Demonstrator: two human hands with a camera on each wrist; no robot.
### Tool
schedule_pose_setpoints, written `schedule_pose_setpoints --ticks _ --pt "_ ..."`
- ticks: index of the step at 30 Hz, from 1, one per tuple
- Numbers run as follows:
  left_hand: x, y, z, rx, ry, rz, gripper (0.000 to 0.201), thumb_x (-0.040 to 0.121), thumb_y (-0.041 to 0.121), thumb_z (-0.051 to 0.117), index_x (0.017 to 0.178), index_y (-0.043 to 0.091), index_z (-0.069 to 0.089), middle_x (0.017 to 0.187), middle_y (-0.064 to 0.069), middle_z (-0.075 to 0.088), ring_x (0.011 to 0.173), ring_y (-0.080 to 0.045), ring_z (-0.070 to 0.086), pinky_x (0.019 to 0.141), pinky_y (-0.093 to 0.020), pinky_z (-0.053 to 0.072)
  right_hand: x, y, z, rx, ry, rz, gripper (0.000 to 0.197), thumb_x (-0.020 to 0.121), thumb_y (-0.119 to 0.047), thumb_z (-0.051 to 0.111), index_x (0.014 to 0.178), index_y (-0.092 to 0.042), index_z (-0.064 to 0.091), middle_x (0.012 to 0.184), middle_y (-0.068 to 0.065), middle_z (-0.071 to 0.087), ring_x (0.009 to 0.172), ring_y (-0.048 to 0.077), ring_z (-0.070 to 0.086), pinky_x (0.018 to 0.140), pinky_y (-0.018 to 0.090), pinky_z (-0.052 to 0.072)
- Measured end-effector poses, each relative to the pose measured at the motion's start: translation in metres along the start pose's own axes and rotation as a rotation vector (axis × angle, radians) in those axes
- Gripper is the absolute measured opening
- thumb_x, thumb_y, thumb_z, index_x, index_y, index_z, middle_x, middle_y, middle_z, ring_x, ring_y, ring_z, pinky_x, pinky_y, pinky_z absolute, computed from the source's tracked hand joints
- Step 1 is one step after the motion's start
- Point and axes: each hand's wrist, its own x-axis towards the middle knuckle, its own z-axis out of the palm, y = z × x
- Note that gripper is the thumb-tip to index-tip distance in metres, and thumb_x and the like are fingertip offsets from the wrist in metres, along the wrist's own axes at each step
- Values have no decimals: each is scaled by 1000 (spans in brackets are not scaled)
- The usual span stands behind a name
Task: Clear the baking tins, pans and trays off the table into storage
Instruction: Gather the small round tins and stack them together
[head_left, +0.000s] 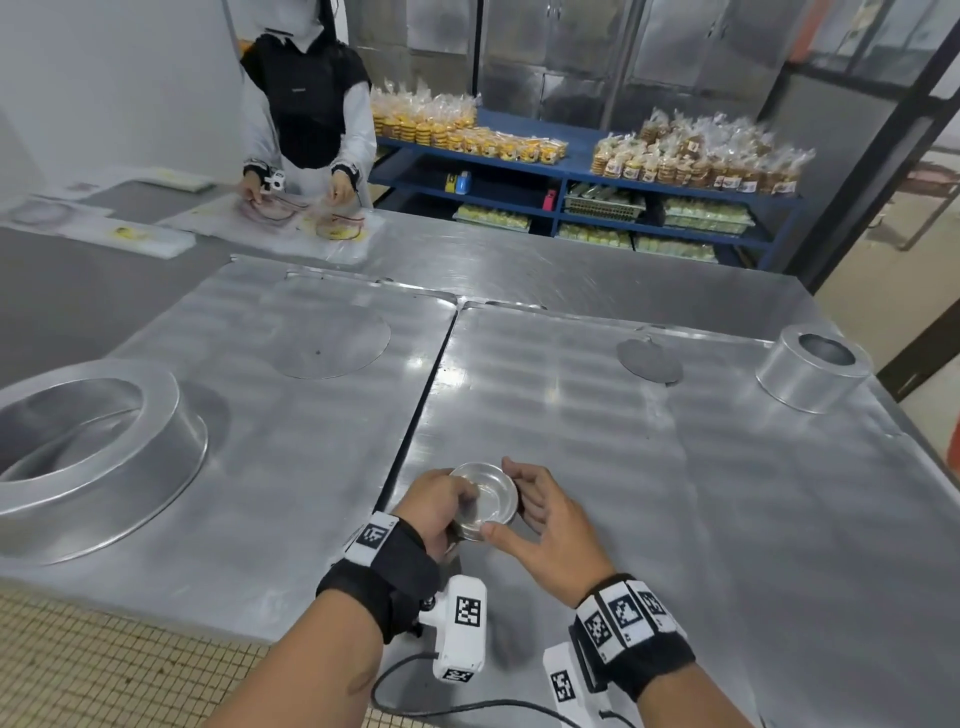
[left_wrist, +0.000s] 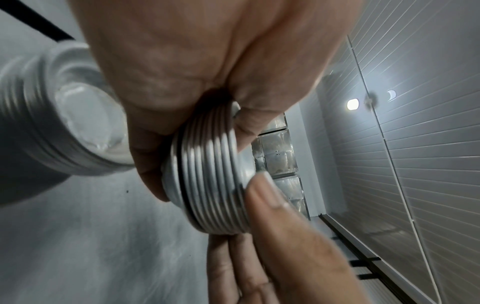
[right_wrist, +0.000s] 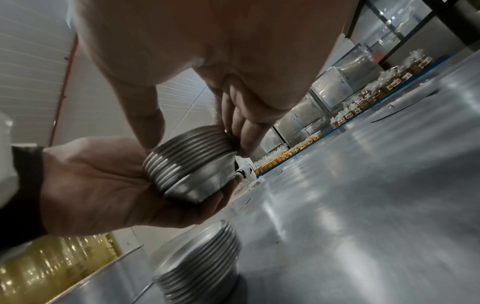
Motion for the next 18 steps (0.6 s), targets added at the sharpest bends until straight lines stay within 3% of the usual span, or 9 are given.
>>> schedule_pose_setpoints --ticks 2,6,8,10,13,18 --pt "-3 5 -10 -5 13 18 23 88 -13 45 99 -7 63 81 -19 54 70 -29 52 56 -32 49 6 0 6 47 -8 15 59 76 -12 83 126 -21 54 127 -10 63 119 -1 58 103 20 45" --pt "-2 15 -35 7 94 57 26 82 -14 44 95 -6 65 84 -21 57 78 -33 54 72 -46 51 20 -2 20 82 26 35 40 80 -17 81 115 -23 63 115 -3 70 109 6 66 99 28 52" --pt "-3 19 -48 -8 158 91 26 77 -12 46 91 -6 65 82 -19 55 77 -31 52 73 -44 47 27 0 28 38 52 28 29 83 -26 78 109 -21 68 105 -4 73 100 7 69 94 34 55" --pt "-5 21 -61 -41 213 104 19 71 -10 48 78 -2 64 73 -15 53 73 -29 49 71 -39 43 33 4 36 -25 50 32 23 84 -37 74 102 -23 71 95 -7 74 92 8 70 89 38 58" --pt "-8 20 -84 -45 271 101 26 77 -18 41 66 1 56 64 -10 46 61 -24 44 59 -30 39 41 12 46 -205 40 63 18 84 -34 75 97 -22 72 89 -7 72 85 6 67 84 30 56" --pt "-11 11 -117 0 345 78 26 80 -19 40 83 -3 61 73 -13 48 62 -24 45 57 -25 37 53 26 57 -513 -10 176 36 78 -34 79 108 -15 70 103 2 65 93 14 64 88 25 49"
